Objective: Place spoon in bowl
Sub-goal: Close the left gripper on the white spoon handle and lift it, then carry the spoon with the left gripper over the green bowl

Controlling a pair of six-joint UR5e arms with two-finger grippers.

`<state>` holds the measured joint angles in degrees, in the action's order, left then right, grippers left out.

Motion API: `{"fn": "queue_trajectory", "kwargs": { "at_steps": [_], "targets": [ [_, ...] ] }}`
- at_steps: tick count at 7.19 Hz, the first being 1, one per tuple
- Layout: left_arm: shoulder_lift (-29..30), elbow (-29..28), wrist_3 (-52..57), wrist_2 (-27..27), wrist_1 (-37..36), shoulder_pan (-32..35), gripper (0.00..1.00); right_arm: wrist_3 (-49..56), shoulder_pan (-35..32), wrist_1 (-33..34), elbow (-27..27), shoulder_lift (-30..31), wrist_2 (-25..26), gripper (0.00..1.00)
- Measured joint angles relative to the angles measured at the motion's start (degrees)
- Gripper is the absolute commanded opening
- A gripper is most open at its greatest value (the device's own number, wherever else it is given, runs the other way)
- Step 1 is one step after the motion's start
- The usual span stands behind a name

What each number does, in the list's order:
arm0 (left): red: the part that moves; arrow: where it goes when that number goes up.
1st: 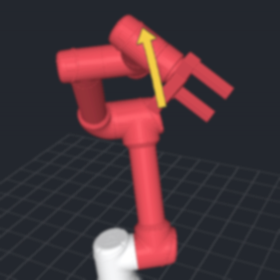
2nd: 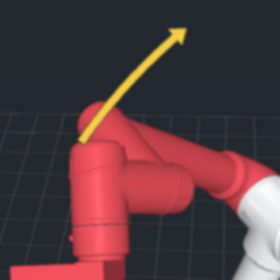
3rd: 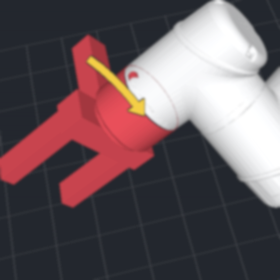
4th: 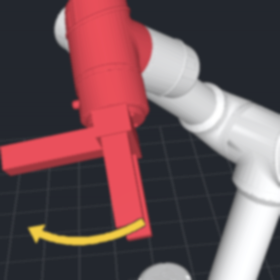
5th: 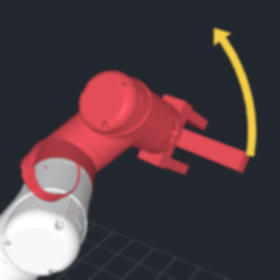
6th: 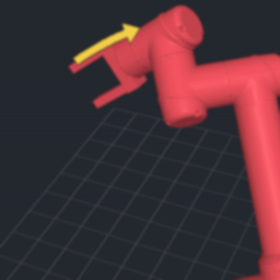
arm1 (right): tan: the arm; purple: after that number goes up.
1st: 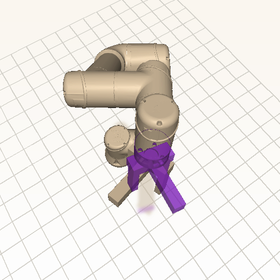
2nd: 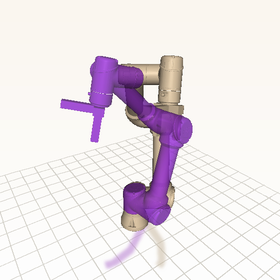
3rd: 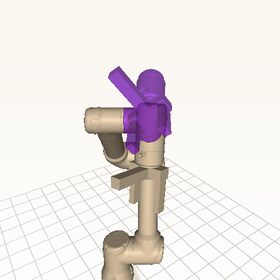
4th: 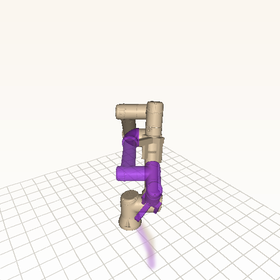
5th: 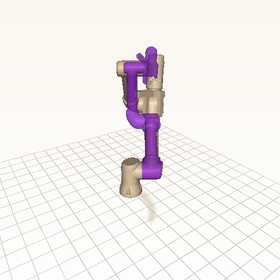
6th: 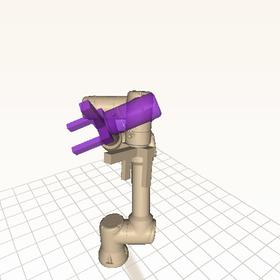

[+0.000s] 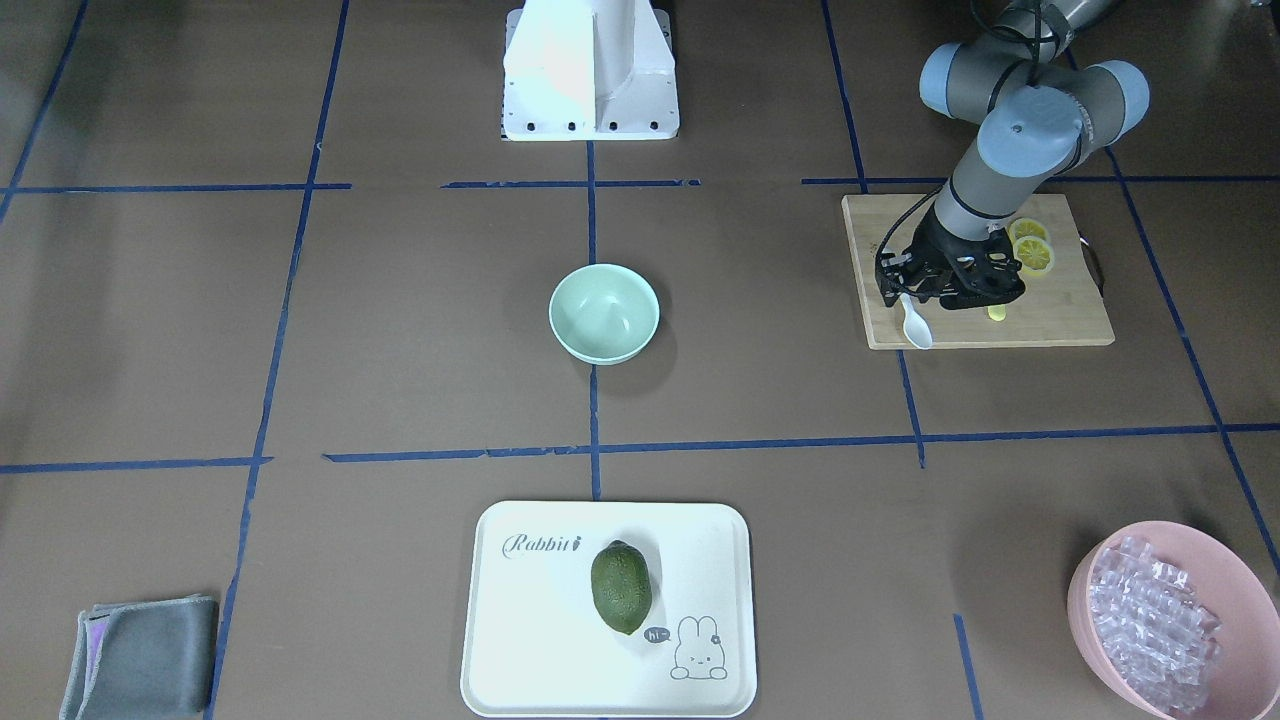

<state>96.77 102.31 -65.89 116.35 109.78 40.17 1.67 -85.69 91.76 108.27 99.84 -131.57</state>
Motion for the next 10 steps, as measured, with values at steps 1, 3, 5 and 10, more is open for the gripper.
{"fn": "queue_trajectory", "kwargs": {
  "at_steps": [1,3,5,10],
  "targets": [
    [0.00,0.01,-0.02,0.01,0.00,0.00,0.00,0.00,0.00,0.00,-0.04,0.00,0.00,1.00],
    [-0.03,0.29,0.03,0.02,-0.06,0.04,0.00,0.00,0.00,0.00,-0.07,0.00,0.00,1.00],
    [0.48,2.31,0.12,-0.19,-0.40,0.01,0.00,0.00,0.00,0.00,-0.03,0.00,0.00,1.00],
    [17.70,3.33,6.72,-7.38,-10.33,-8.68,0.00,-0.02,0.00,0.00,-0.20,0.01,0.00,1.00]
  ]
}}
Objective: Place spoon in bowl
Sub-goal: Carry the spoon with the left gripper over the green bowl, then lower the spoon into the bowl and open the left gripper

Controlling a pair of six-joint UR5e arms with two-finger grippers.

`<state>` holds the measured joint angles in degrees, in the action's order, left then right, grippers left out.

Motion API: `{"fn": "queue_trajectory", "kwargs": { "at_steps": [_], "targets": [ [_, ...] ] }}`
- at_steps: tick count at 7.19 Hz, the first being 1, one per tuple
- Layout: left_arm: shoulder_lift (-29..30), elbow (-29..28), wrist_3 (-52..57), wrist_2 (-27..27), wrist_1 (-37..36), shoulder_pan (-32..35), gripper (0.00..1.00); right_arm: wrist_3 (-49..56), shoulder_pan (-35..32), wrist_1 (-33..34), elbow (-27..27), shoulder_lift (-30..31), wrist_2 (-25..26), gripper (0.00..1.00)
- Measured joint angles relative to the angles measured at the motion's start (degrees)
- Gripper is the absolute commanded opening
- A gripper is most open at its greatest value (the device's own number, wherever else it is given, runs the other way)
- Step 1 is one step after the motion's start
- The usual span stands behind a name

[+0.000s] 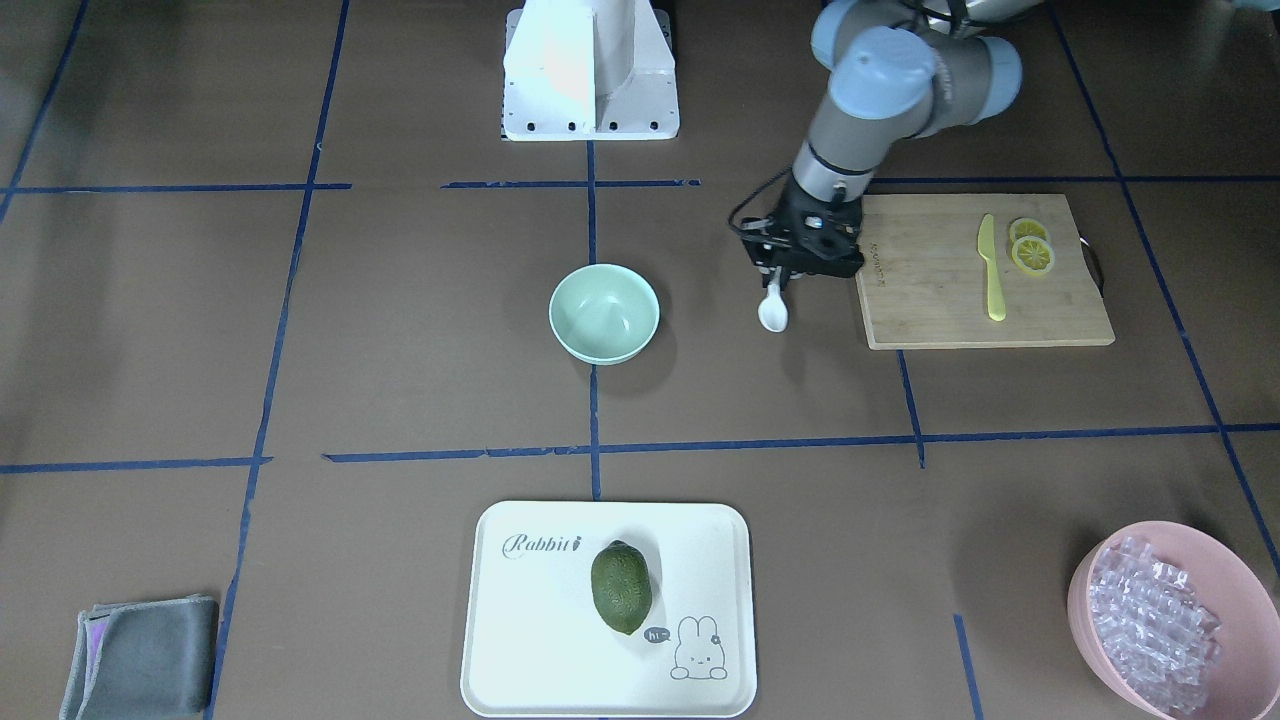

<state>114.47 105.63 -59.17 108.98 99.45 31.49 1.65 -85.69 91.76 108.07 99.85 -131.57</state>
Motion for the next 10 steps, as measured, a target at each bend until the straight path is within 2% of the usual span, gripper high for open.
{"fn": "queue_trajectory", "kwargs": {
  "at_steps": [2,4,5,6,10],
  "targets": [
    [8.98,-1.59,0.85,-0.81,-4.85,-2.68,0.00,-0.06,0.00,0.00,-0.04,0.05,0.00,1.00],
    [16.92,-7.82,0.94,-0.81,-5.49,-3.49,0.03,-0.07,0.00,0.00,-0.11,0.08,0.00,1.00],
    [19.50,-10.93,1.03,-0.77,-5.48,-3.58,0.33,-0.07,0.00,0.00,-0.12,0.07,0.00,1.00],
    [20.68,-12.73,1.24,-0.63,-5.46,-3.56,0.99,-0.07,0.00,0.00,-0.13,0.05,0.00,1.00],
    [21.03,-13.21,1.19,0.33,-5.62,-2.45,1.00,-0.17,0.00,0.00,-0.14,0.08,-0.10,1.00]
  ]
}}
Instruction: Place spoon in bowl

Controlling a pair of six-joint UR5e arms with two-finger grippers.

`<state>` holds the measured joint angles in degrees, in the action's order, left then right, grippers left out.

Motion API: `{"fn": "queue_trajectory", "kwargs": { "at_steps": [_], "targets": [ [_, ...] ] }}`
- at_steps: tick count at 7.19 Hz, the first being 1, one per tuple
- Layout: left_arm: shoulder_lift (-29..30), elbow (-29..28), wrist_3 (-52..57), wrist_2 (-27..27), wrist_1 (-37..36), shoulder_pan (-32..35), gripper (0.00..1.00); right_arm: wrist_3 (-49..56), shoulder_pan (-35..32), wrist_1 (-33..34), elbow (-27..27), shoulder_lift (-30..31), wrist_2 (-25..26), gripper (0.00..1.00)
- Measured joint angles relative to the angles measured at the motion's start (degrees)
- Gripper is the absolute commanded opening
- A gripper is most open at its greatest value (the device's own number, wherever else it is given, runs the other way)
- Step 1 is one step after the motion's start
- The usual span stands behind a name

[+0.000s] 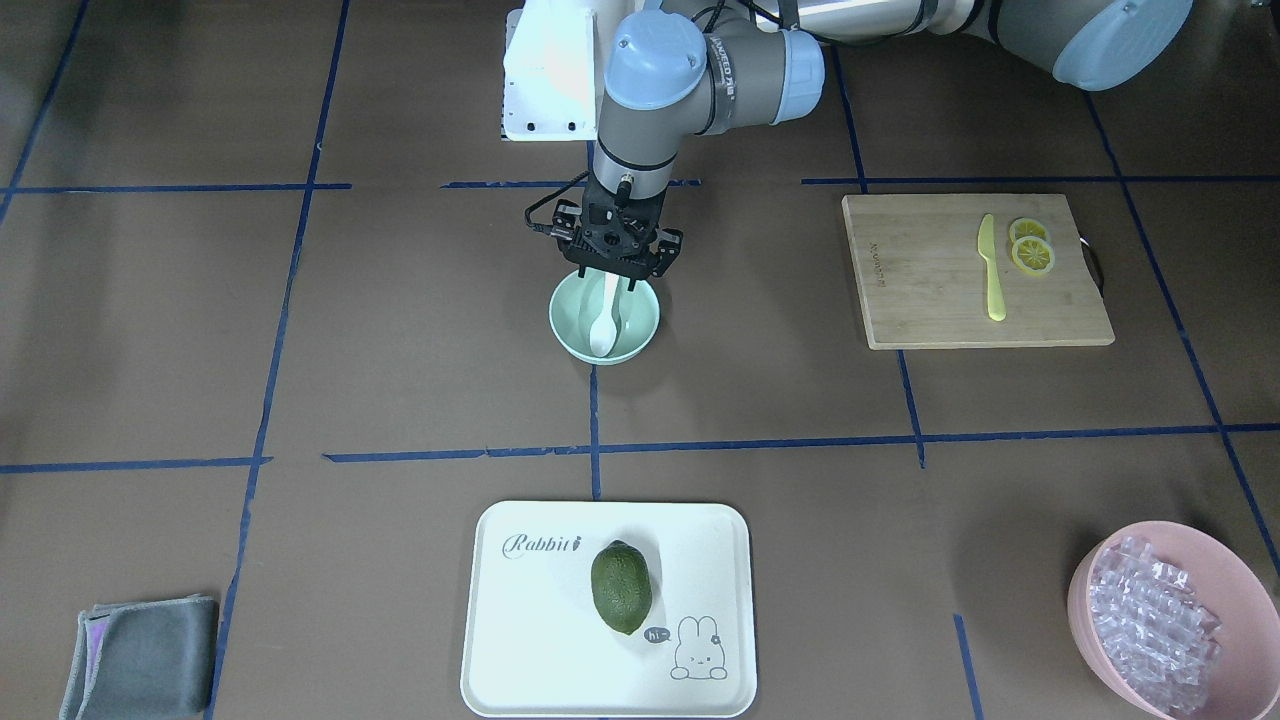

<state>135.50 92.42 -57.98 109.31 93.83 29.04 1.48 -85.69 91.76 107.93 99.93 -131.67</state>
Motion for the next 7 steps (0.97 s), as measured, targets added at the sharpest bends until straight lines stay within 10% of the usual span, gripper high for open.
{"fn": "queue_trajectory", "kwargs": {
  "at_steps": [7],
  "targets": [
    [-22.72,16.46,23.97,13.03,-9.10,19.97,1.00,-0.17,0.08,0.01,-1.01,-0.15,-0.10,1.00]
  ]
}}
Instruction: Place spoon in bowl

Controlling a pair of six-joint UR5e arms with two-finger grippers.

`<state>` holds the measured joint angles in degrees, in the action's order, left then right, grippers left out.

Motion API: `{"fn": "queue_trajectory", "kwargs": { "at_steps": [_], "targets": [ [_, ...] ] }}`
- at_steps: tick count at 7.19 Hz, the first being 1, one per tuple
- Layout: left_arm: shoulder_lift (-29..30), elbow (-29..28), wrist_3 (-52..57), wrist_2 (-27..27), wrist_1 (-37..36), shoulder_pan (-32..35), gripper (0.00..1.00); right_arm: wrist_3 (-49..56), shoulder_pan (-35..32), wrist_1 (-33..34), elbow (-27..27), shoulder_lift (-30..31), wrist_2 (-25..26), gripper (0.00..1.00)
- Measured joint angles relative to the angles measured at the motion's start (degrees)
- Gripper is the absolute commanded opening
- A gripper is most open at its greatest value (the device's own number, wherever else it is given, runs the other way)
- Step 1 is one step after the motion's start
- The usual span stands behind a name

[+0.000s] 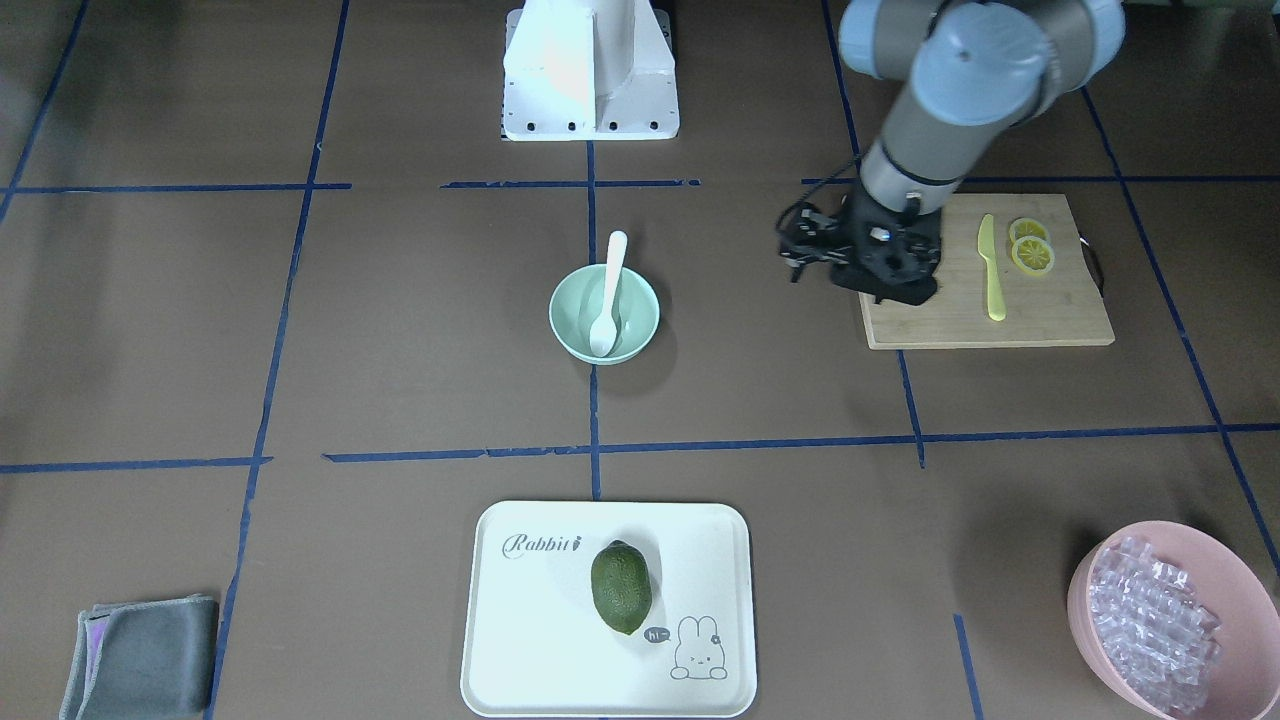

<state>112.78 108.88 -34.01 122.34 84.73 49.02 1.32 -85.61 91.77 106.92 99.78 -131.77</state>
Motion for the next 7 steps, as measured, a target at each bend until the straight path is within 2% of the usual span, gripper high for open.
{"fn": "queue_trajectory", "kwargs": {
  "at_steps": [3,5,7],
  "targets": [
    [-13.72,0.52,23.20,8.54,-1.67,18.88,1.00,0.08,0.01,-0.01,-0.10,-0.02,-0.03,1.00],
    [-19.76,-0.02,33.49,10.14,-4.73,29.26,1.00,0.11,0.01,-0.01,-0.10,-0.02,-0.06,1.00],
    [-25.09,-1.68,39.29,10.50,-5.34,36.11,1.00,0.17,-0.01,-0.01,-0.08,-0.02,-0.06,1.00]
  ]
}}
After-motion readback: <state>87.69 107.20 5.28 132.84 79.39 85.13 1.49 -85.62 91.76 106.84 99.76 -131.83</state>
